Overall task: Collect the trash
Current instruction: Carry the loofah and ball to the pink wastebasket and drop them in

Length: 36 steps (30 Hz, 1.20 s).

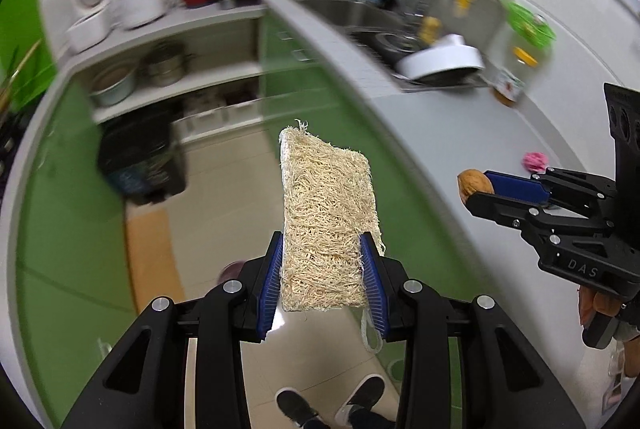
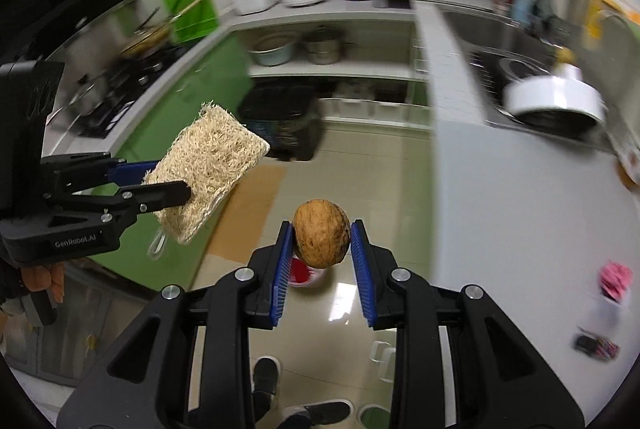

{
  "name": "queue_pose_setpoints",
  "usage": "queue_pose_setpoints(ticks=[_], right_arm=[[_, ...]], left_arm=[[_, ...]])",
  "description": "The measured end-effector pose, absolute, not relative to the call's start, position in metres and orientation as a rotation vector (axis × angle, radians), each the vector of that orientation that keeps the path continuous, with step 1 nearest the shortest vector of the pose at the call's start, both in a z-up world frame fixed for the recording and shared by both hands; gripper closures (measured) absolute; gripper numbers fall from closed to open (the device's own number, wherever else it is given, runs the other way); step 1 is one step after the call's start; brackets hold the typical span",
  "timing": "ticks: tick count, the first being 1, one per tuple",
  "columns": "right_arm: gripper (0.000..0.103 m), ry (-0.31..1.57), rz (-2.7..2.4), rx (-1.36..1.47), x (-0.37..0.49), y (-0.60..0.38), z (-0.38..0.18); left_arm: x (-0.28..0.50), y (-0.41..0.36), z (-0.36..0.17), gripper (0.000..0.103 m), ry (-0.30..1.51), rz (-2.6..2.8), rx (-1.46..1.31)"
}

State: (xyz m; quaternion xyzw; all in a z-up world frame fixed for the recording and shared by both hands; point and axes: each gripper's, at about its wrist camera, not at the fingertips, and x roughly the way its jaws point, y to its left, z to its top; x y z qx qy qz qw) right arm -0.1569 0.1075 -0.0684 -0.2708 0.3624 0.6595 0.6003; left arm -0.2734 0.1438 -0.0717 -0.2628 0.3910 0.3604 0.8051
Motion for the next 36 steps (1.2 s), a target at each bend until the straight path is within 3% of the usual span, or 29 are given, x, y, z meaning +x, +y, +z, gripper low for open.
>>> queue_pose_setpoints(ticks=[8, 23, 25, 27, 29, 36], right_arm=[[0.074, 0.903, 1.592, -0.701, -0.231, 0.193, -0.143], [0.074, 0.894, 1.623, -0.821, -0.257, 0.279, -0.468], [0.074, 0.896, 1.622, -0.829, -0.256, 0.286, -0.496], [0.074, 0.895, 1.624, -0.834, -0.256, 0.289, -0.518], [0.074, 0.900, 1.627, -0.835, -0.255, 0.292, -0.537], [0.074, 0.914, 1.644, -0.862, -0.264, 0.305, -0.577]], left_arm=[[-0.350, 0.196, -0.142, 0.066, 0.857, 0.865, -0.660], [-0.370, 0.289, -0.498, 0.064, 0.893, 0.882, -0.752], [-0.371, 0.296, -0.524, 0.058, 0.880, 0.881, -0.761], [-0.369, 0.301, -0.543, 0.028, 0.879, 0.892, -0.758], [-0.368, 0.305, -0.557, 0.006, 0.863, 0.898, -0.762], [-0.376, 0.317, -0.577, 0.006, 0.830, 0.941, -0.790]])
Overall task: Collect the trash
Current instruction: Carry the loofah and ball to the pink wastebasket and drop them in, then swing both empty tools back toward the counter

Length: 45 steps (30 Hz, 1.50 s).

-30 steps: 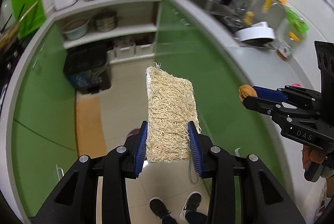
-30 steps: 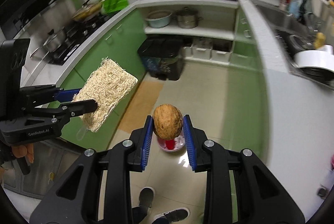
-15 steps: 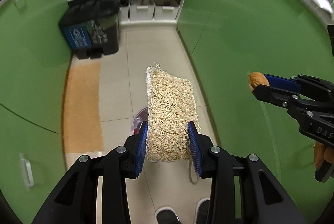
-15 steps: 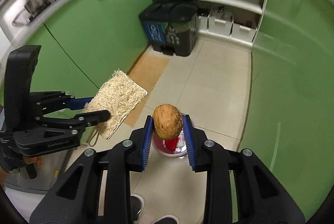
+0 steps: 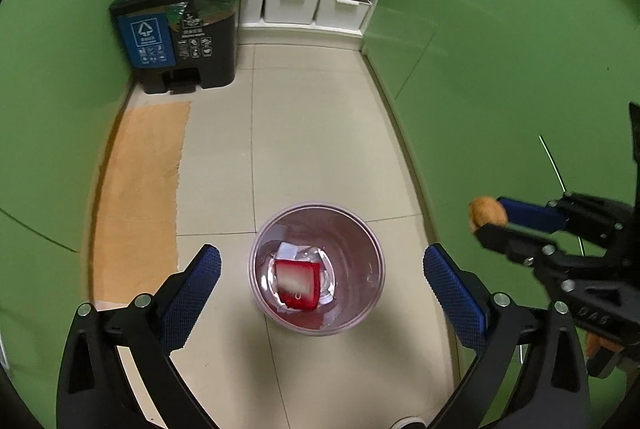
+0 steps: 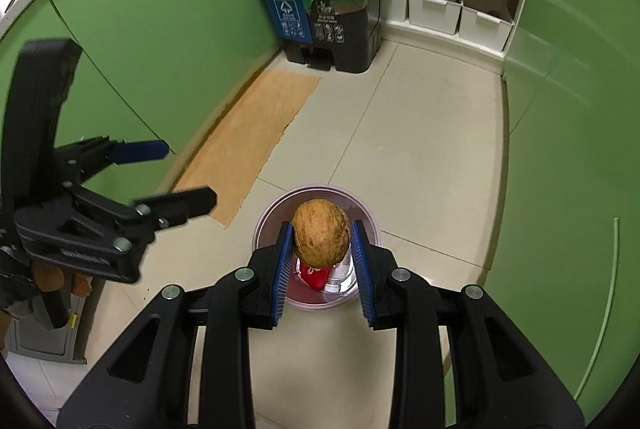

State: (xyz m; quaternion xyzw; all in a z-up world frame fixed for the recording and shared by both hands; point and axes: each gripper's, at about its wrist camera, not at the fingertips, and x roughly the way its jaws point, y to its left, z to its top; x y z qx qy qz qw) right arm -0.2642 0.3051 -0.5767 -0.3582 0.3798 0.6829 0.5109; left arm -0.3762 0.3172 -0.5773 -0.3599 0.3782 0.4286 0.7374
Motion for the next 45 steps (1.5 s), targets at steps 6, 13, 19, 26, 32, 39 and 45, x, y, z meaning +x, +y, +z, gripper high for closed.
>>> queue_pose_setpoints(ticks=[6, 13, 19, 26, 32, 39, 45], right_arm=[[0.074, 0.934, 1.680, -0.882, -0.281, 0.318, -0.596], [0.014, 0.929, 1.707, -0.868, -0.294, 0.328, -0.606], [0.003, 0.906, 1.652, -0.862, -0.286, 0.323, -0.600], [0.003, 0.914, 1.561, -0.820, -0.261, 0.302, -0.545], [0.003, 0.931, 1.501, -0.784, -0.244, 0.260, -0.428], [0.003, 0.953, 1.410, -0.708, -0.210, 0.197, -0.253], [0.003, 0.936, 1.308, -0.596, -0.166, 0.131, -0.130]], left_arm=[[-0.393, 0.319, -0.574, 0.006, 0.808, 0.974, -0.795], [-0.411, 0.323, -0.570, 0.006, 0.798, 1.015, -0.782], [-0.415, 0.320, -0.563, 0.006, 0.789, 1.026, -0.772], [-0.409, 0.302, -0.518, 0.006, 0.792, 1.001, -0.781], [-0.394, 0.274, -0.421, 0.006, 0.821, 0.959, -0.774], [-0.365, 0.230, -0.250, 0.006, 0.828, 0.879, -0.761], [-0.319, 0.194, -0.139, 0.006, 0.851, 0.771, -0.681]])
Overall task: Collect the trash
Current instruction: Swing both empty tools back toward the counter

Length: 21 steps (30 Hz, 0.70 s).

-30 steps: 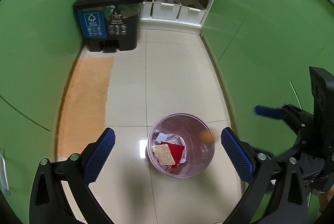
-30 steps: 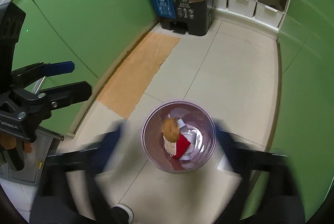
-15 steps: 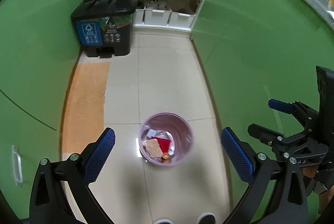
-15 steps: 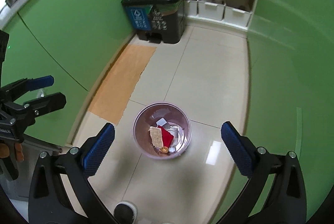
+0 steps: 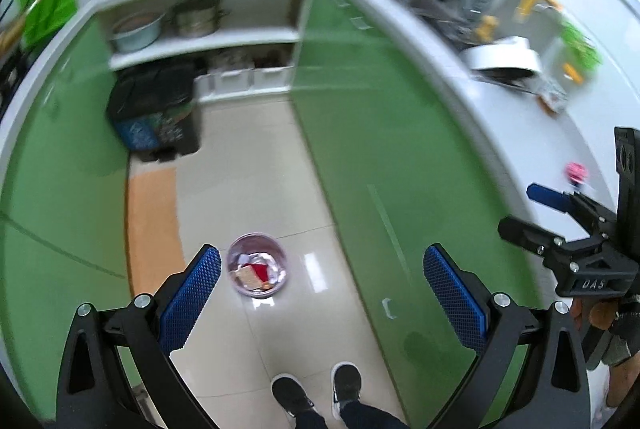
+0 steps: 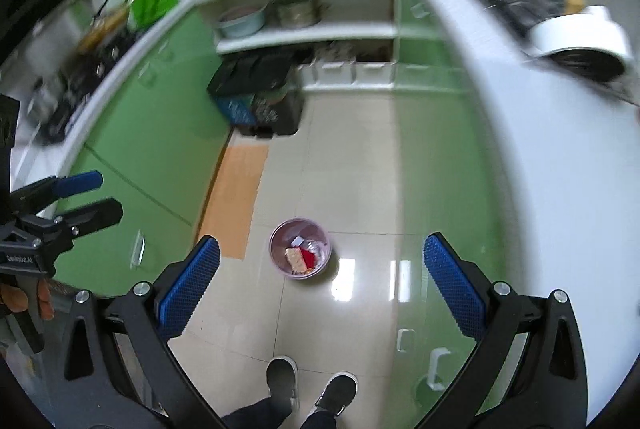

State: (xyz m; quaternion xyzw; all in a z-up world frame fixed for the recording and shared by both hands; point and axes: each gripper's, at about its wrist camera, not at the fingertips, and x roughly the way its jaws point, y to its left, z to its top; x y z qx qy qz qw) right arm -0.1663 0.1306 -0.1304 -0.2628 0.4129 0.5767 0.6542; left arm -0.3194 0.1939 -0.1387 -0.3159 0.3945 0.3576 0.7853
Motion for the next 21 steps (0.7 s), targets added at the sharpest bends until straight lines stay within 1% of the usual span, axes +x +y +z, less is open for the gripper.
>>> queue_pose_setpoints(ticks=[4, 9, 14, 21], right_arm=[[0.003, 0.912, 1.209, -0.523, -0.129, 0.076, -0.086], [0.003, 0.891, 1.059, -0.428, -0.079, -0.001, -0.059], [0.003, 0.891, 0.933, -0.368, -0.031, -0.065, -0.050], [0.003, 0.894, 0.831, -0.323, 0.028, -0.129, -0.048]], left_arm=[[-0.277, 0.168, -0.099, 0.006, 0.864, 0.679, -0.598], [-0.220, 0.143, -0.068, 0.006, 0.850, 0.561, -0.511], [-0.160, 0.114, -0.050, 0.006, 0.842, 0.443, -0.442], [-0.081, 0.070, -0.045, 0.006, 0.858, 0.325, -0.380]])
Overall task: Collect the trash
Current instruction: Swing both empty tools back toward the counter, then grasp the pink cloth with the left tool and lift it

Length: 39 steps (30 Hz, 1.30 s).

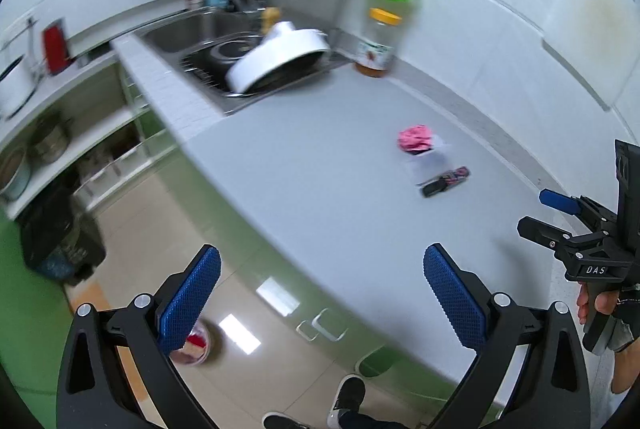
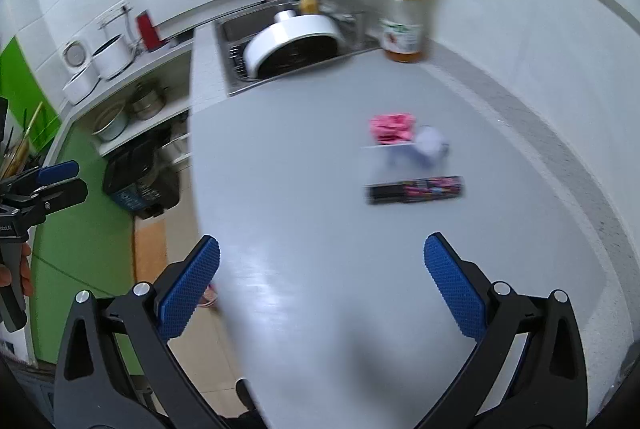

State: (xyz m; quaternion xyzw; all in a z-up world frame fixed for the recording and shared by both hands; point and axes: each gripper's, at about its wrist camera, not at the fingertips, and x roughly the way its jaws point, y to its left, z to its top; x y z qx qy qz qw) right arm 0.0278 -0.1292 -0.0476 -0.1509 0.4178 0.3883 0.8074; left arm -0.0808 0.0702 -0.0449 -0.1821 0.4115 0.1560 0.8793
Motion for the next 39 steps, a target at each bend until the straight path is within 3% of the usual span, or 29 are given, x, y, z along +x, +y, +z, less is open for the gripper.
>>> queue_pose_setpoints(ticks=[14, 29, 39], right_arm=[[0.003, 0.942, 0.750, -0.269, 0.096, -0.158, -0.062], [0.003, 1.035, 0.651, -0.210, 0.147, -0.149, -0.104], [0.003, 1.073, 0.613, -0.183, 0.167, -0.149, -0.121]], left_arm=[[0.062, 0.044, -0.058, 0.006, 0.922, 0.154, -0.283], [0.213, 0.049, -0.117, 0.006, 1.051, -0.013, -0.236], [0.253, 0.050, -0.158, 0.006, 1.117, -0.079, -0.293]])
